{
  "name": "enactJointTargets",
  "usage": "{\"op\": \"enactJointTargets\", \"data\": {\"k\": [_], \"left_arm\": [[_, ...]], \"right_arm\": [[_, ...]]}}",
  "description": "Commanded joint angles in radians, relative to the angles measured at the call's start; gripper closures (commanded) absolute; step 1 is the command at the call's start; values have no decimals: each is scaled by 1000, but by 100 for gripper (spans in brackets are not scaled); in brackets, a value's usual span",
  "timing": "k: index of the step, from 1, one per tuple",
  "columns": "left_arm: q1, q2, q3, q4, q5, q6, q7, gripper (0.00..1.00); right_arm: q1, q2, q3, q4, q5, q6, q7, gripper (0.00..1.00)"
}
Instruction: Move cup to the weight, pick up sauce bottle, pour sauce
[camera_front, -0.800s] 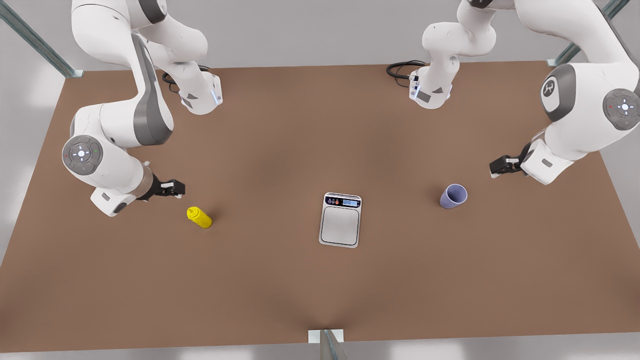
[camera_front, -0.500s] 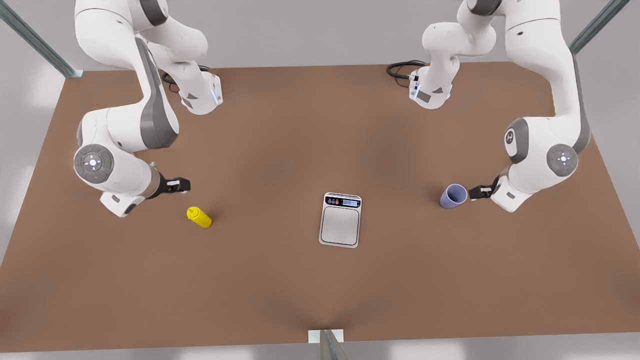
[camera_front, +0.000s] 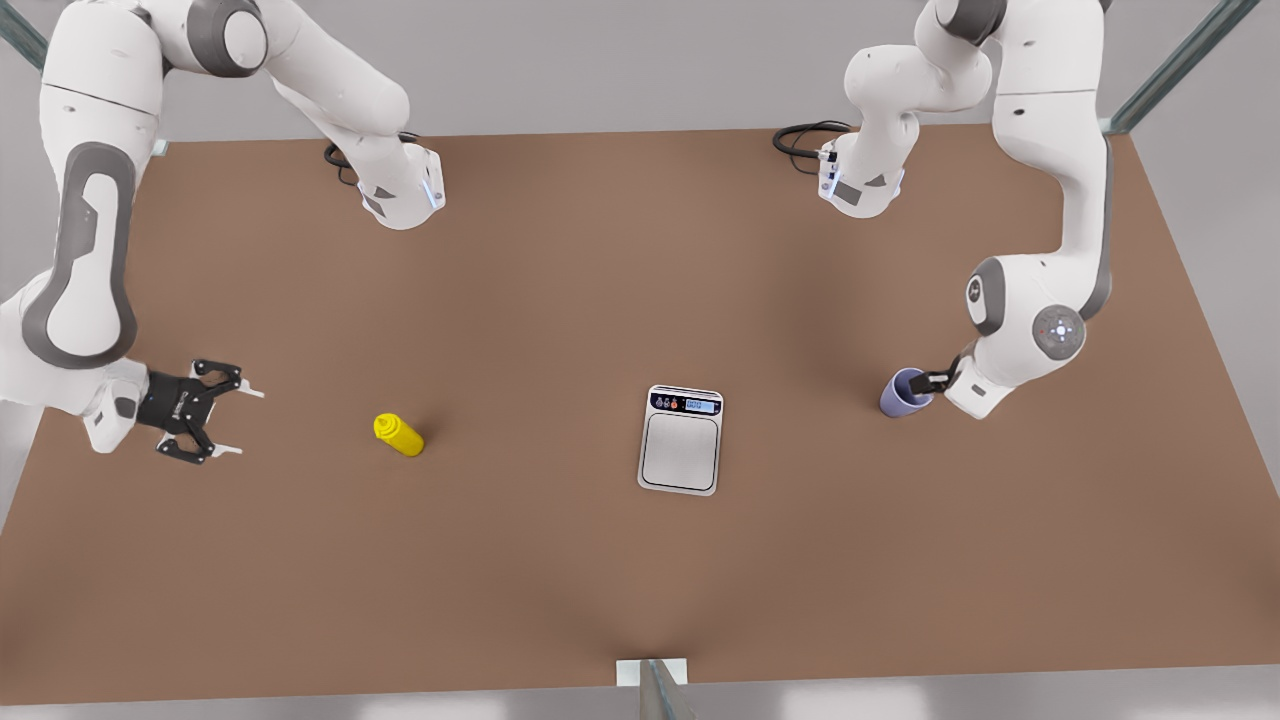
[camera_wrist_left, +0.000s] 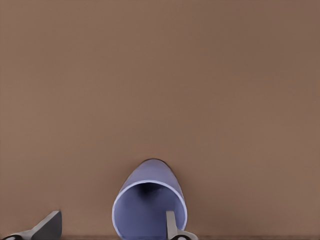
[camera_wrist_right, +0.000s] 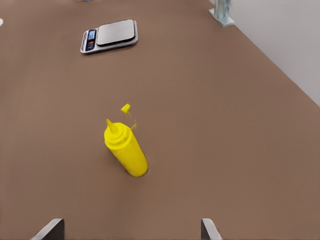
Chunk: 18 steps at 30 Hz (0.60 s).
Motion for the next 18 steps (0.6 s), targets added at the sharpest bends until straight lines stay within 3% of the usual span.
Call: {"op": "enactJointTargets", "data": {"k": [1, 5, 7, 16, 17, 18], "left_arm": [[0, 3, 0, 0, 0, 0, 0, 0], [2, 21, 0, -6, 2, -2, 2, 0], [5, 38, 0, -6, 2, -2, 2, 0], [9, 122, 0, -3, 2, 58, 2, 0], [9, 124, 0, -3, 2, 63, 0, 10], [9, 130, 0, -3, 2, 72, 0, 27]], "right_arm": [[-11, 24, 1, 5, 20, -8, -48, 0], [-100, 225, 0, 97, 101, -259, -301, 0], [-118, 307, 0, 108, 127, -296, -355, 0], [-44, 512, 0, 174, 219, -212, -495, 0], [-29, 534, 0, 182, 232, -210, -496, 0], [-21, 544, 0, 183, 242, -203, -496, 0]]}}
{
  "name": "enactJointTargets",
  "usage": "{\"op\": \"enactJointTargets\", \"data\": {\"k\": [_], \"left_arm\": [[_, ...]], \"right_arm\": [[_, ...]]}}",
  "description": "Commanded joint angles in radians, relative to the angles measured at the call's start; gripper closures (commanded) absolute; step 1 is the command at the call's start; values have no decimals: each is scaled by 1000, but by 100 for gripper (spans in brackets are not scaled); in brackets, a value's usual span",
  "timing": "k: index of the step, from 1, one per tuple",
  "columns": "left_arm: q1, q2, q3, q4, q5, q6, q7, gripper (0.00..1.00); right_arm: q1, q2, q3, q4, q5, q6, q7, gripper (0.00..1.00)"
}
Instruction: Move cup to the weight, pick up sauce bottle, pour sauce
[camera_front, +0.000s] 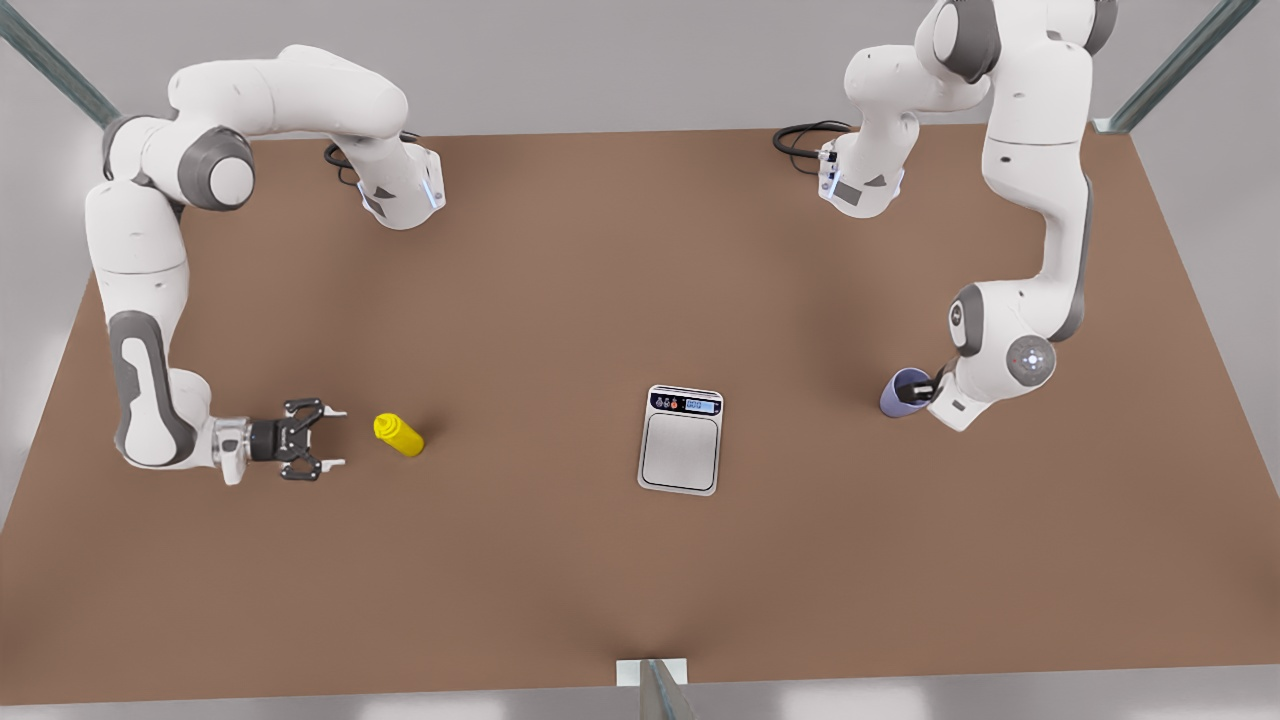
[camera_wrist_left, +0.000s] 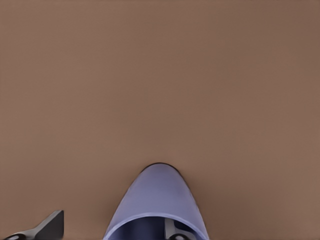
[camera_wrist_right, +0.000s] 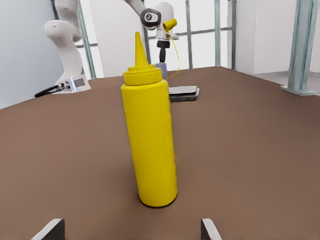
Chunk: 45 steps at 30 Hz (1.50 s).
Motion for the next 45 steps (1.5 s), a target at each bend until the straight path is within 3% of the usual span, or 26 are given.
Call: {"op": "enactJointTargets", "data": {"k": [1, 5, 10, 16, 31, 39, 41, 42, 43, 45], "left_arm": [[0, 0, 0, -1, 0, 2, 1, 41], [0, 2, 0, 1, 0, 2, 0, 51], [-5, 19, -3, 1, 0, 12, 0, 55], [-5, 19, -6, 6, 0, 12, -2, 79], [-25, -26, -72, 107, -6, 10, -11, 79], [-28, 118, -371, 349, -3, 2, -353, 79], [-110, 161, -390, 404, -6, 2, -426, 79], [-135, 180, -391, 438, -1, 2, -500, 79], [-178, 196, -391, 466, -4, 2, -563, 79], [-233, 232, -390, 492, -3, 9, -635, 79]], "right_arm": [[3, 0, 0, 1, 2, 1, 0, 0], [34, -1, 0, -8, 5, -6, -35, 0], [54, -6, 2, -31, 4, -39, -78, 0], [75, -6, 2, -37, 8, -38, -66, 0], [144, -8, 2, -34, 60, -1, -60, 0], [175, -9, 2, -55, 73, -3, -66, 0], [184, -9, 2, -57, 99, -3, -63, 0], [184, -9, 2, -57, 99, -3, -63, 8], [184, -9, 0, -57, 100, 0, -61, 29], [184, -9, 2, -57, 102, 2, -60, 41]]}}
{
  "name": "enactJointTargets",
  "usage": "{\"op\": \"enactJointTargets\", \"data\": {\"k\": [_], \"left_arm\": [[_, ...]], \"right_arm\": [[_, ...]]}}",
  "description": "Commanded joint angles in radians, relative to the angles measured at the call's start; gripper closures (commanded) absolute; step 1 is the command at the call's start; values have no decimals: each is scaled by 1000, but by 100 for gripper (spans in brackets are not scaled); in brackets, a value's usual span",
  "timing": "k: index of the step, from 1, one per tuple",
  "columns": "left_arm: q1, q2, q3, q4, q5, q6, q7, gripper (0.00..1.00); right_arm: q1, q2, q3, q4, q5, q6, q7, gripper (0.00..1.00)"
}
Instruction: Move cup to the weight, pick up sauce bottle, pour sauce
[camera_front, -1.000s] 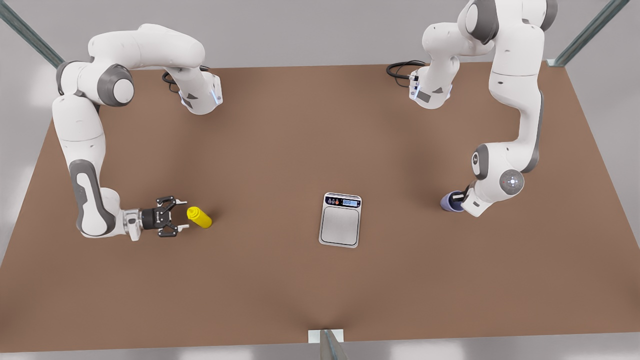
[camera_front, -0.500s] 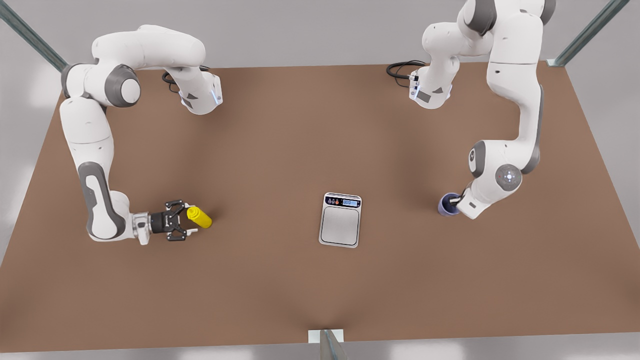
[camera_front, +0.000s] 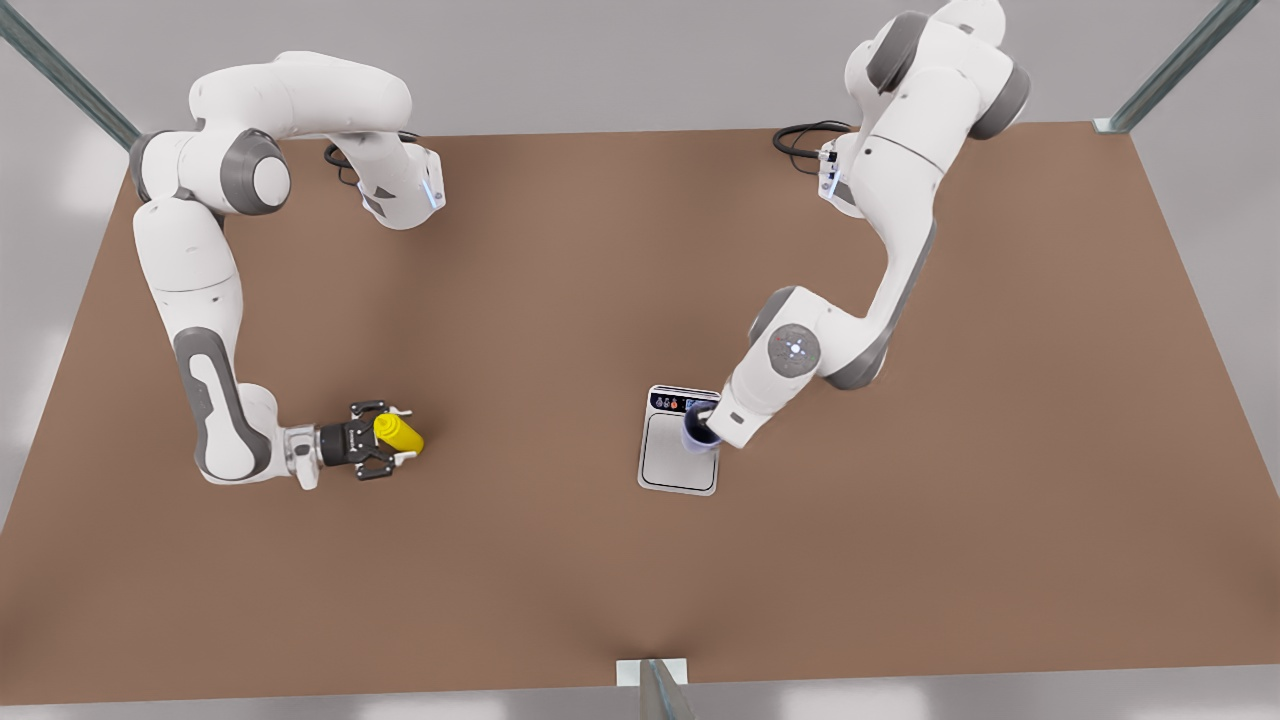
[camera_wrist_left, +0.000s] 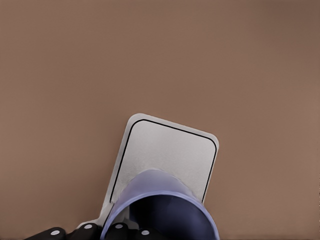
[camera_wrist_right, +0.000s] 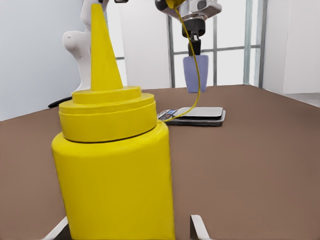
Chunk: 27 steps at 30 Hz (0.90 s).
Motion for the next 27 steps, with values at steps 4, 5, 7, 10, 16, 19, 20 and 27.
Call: {"op": "enactJointTargets", "data": {"k": [4, 5, 7, 10, 16, 19, 20, 27], "left_arm": [[-27, 48, 1, 41, -50, 3, -21, 79], [-26, 48, 1, 41, -48, 8, -21, 79], [-26, 53, 8, 41, -48, 8, -21, 79], [-26, 62, 26, 42, -48, 9, -21, 36], [-27, 62, 28, 42, -47, 18, -23, 0], [-27, 62, 28, 42, -47, 18, -23, 0], [-27, 62, 28, 42, -47, 18, -23, 0], [-27, 31, 63, 71, -50, -22, -49, 0]], "right_arm": [[6, 0, 0, 0, 0, 0, 1, 45], [8, 0, 0, 2, 0, 0, 1, 46], [13, 0, -2, 2, 0, 0, 1, 53], [14, 0, -2, 3, -3, 6, 23, 53], [74, -22, -2, 93, -43, -103, 144, 56], [157, -45, -5, 178, -40, -127, 277, 56], [201, -45, -9, 225, -40, -127, 313, 56], [490, -48, -5, 423, -32, 49, 745, 56]]}}
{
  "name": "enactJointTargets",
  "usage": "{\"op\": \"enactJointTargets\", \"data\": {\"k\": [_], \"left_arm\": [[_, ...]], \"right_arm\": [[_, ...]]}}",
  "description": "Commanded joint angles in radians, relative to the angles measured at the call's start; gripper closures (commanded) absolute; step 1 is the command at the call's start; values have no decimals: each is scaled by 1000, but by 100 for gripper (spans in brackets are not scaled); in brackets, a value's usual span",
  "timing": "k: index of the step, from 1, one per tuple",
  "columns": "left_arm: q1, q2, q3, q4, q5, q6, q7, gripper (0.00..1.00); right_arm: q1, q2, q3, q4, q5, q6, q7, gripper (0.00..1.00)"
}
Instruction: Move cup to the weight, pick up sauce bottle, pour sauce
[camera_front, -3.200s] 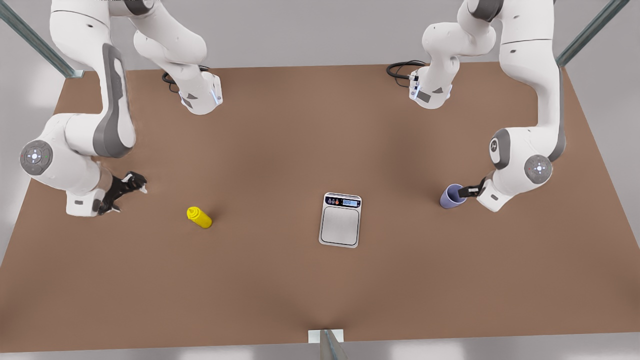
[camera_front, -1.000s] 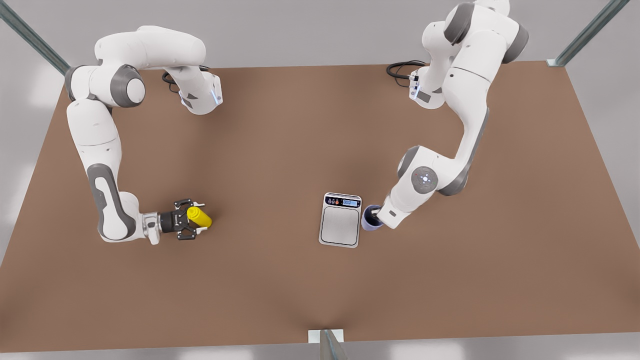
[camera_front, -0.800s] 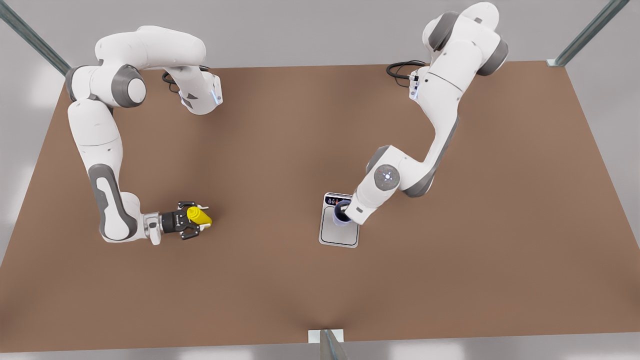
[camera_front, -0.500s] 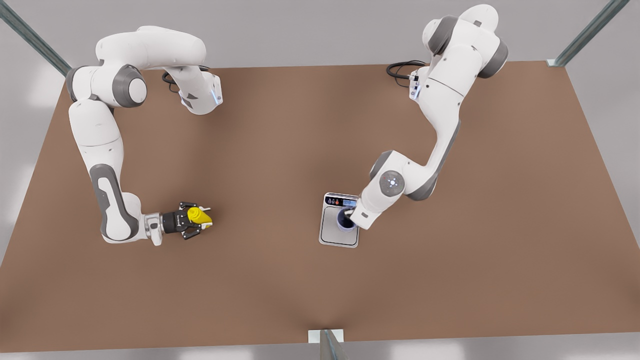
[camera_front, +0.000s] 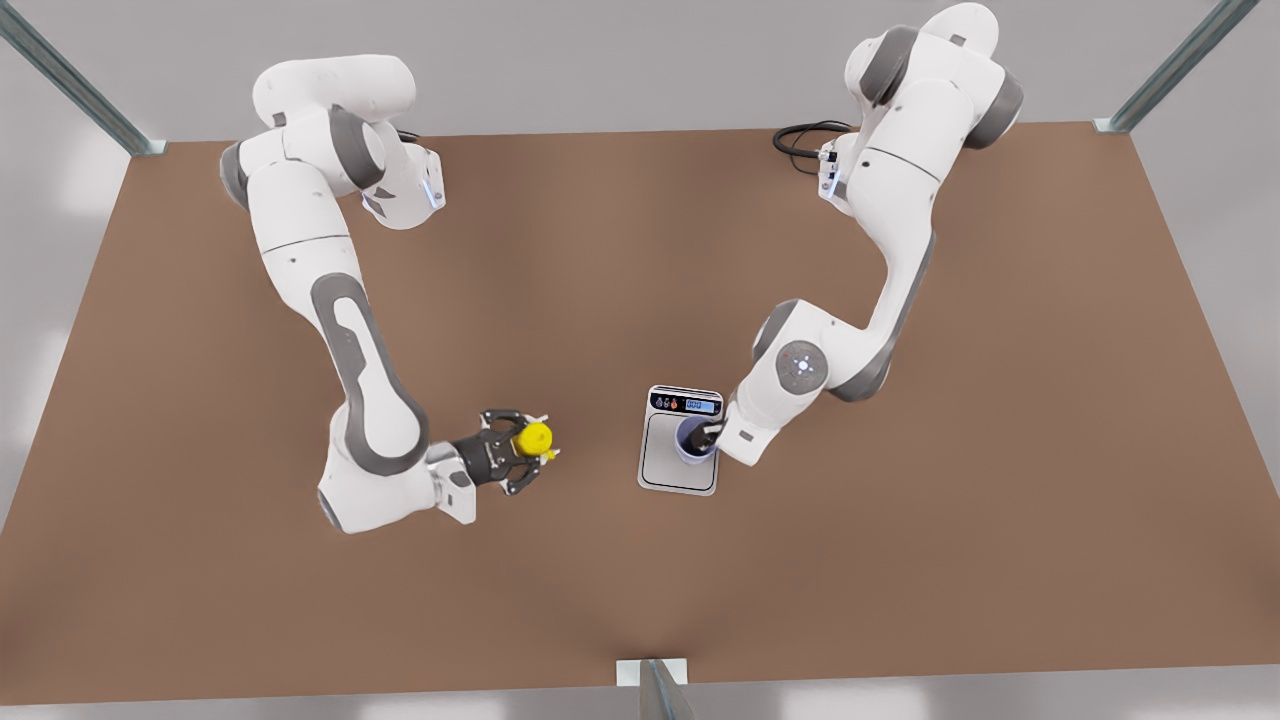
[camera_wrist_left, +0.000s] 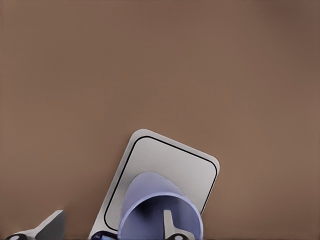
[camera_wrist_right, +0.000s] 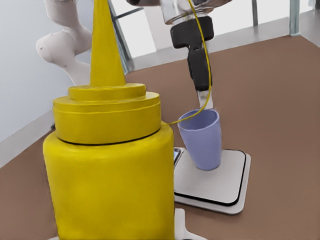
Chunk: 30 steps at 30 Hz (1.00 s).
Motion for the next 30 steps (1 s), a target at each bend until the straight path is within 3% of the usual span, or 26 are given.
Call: {"op": "enactJointTargets", "data": {"k": [1, 3, 4, 6, 9, 11, 12, 19, 25, 30], "left_arm": [[0, -4, 0, 0, 1, -4, 0, 0], [8, -70, 35, 35, -8, -145, 3, 0], [63, -79, 57, 197, -39, -402, 29, 0], [208, -79, 58, 319, -77, -636, 288, 0], [278, -139, 80, 420, 85, -872, 536, 0], [271, -343, 83, 284, 88, -886, 537, 0], [271, -372, 84, 232, 88, -886, 535, 0], [271, -365, 84, 195, 90, -892, 533, 0], [271, -362, 84, 187, 90, -892, 533, 0], [271, -362, 84, 187, 90, -892, 533, 0]], "right_arm": [[2, 0, -1, 6, -2, 2, 20, 56], [51, 0, 2, 60, -76, 15, 149, 56], [87, 0, 1, 88, -120, 47, 221, 56], [146, 0, -3, 112, -239, 90, 344, 56], [220, 0, -6, 112, -375, 170, 471, 56], [249, 0, -6, 114, -475, 173, 549, 55], [261, 5, -4, 147, -498, 187, 580, 55], [375, 35, -42, 224, -519, 291, 698, 55], [341, 35, -35, 215, -503, 279, 684, 54], [74, 26, -29, 189, -59, 22, 220, 54]]}}
